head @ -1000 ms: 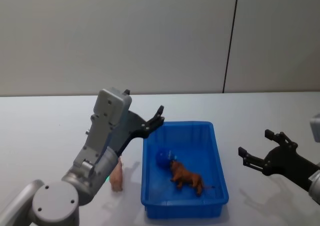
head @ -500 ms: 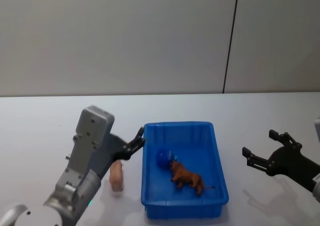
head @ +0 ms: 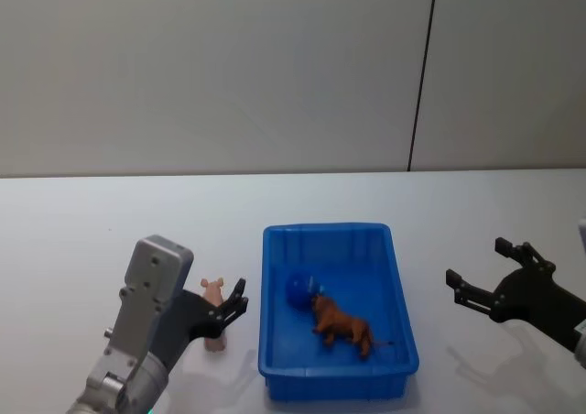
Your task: Pick up the two dolls from the table and place them into the box.
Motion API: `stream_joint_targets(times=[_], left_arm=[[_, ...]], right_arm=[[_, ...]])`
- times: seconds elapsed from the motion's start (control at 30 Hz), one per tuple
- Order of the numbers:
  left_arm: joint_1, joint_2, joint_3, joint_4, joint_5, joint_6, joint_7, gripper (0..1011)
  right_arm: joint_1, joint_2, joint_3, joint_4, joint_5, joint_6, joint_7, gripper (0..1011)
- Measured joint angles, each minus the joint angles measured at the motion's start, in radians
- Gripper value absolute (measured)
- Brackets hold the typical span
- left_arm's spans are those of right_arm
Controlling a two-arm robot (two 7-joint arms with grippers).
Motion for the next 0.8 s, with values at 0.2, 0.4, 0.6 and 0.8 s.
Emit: stream_joint_targets(times=[0.2, 0.4, 0.6, 0.8], left_arm=[[0.010, -0.007, 0.000, 0.038, -0.021, -0.014, -0.010, 1001], [0.008, -0.020, -0.001, 0.077, -0.034, -0.028, -0.025, 1001], [-0.001, -0.036, -0.002, 0.125, -0.047, -0.043, -0.046, 1001], [-0.015, -0.054, -0.006, 0.180, -0.055, -0.055, -0.074, 1001]], right_arm=[[-0.001, 0.000, 0.001, 0.000, 0.000, -0.001, -0.001, 1001], [-0.001, 0.001, 0.001, 0.000, 0.000, -0.001, -0.001, 1001], [-0.001, 0.001, 0.001, 0.000, 0.000, -0.001, -0.001, 1001], [-0.001, 0.002, 0.001, 0.000, 0.000, -0.001, -0.001, 1001]])
